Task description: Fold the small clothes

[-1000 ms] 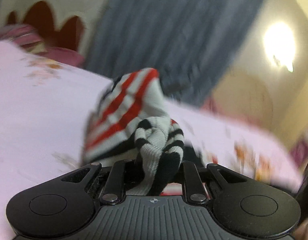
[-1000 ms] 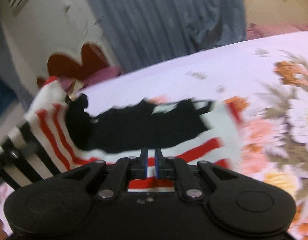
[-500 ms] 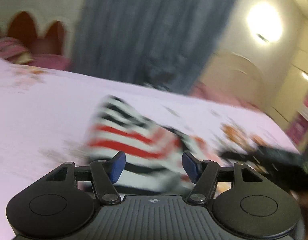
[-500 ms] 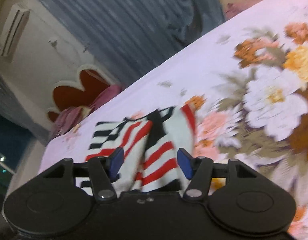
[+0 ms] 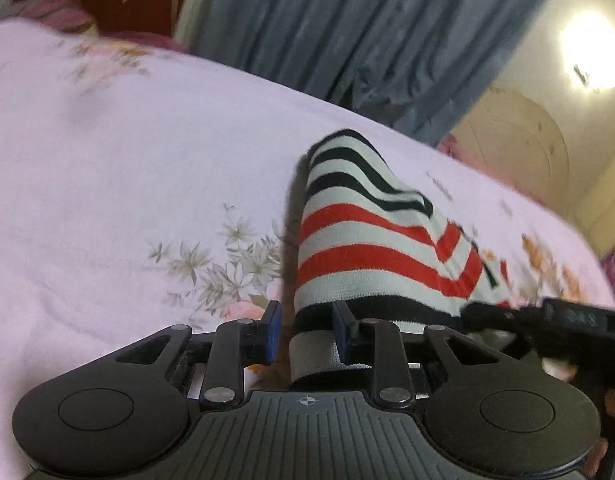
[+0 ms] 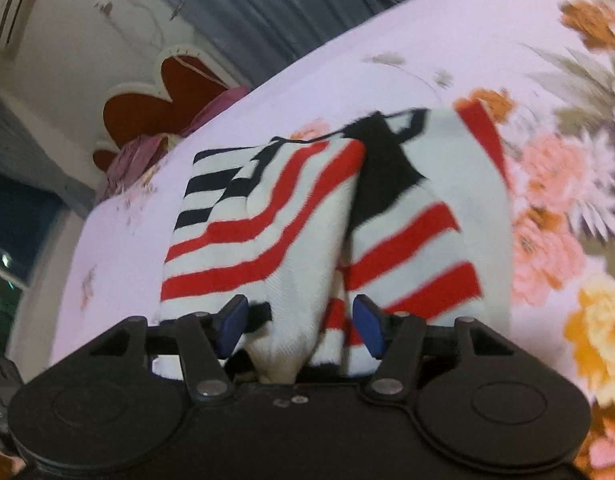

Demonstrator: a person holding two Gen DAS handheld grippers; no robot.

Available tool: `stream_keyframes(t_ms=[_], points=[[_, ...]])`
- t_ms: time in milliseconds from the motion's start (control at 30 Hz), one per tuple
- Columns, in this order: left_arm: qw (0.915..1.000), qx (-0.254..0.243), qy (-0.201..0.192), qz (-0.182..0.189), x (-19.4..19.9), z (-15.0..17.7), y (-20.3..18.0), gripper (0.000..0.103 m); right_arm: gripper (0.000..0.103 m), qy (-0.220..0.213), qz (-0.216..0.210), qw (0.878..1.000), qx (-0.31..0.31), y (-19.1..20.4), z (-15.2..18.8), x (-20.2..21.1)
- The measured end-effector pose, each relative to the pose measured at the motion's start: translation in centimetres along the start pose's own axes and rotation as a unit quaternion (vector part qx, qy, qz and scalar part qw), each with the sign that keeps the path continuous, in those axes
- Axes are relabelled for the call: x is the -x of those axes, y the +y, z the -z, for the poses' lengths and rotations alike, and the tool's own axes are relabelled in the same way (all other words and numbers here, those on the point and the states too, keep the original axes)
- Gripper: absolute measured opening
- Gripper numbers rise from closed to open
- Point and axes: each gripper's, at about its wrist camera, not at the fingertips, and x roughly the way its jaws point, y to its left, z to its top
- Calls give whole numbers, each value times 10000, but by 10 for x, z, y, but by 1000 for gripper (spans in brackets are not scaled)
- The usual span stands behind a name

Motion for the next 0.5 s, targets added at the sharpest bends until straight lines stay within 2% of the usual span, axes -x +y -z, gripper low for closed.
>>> stream_keyframes(t_ms=[67, 100, 133, 167, 200, 300, 367, 433, 500], points=[[9997, -248, 14, -33, 0, -3, -4, 27, 35, -80, 231, 9987, 437, 16, 1, -4], [9995, -303, 6, -39, 2, -6, -5, 27, 23, -144, 269, 9974, 647, 21, 1, -1], [9994, -352, -31, -44, 3, -10, -7, 26, 21, -213, 274, 9955, 884, 28, 1, 3], [9992, -404, -74, 2, 5, -11, -9, 19, 21, -317, 332, 9927, 1115, 37, 2, 8], [9990, -431, -103, 80, 8, -12, -11, 16, 20, -462, 361, 9893, 1337, 42, 3, 15], [9979, -547, -146, 309, 15, -13, -29, 16, 19, -955, 263, 9804, 1701, 48, 6, 49], [9955, -812, -150, 464, 19, -12, -51, 16, 19, -1133, 352, 9767, 1789, 40, 10, 72], [9926, -1109, -73, 491, 17, -9, -73, 16, 19, -1164, 559, 9767, 1715, 25, 15, 80], [9898, -1325, 125, 503, 6, -4, -93, 16, 19, -969, 835, 9802, 1514, 2, 17, 74]])
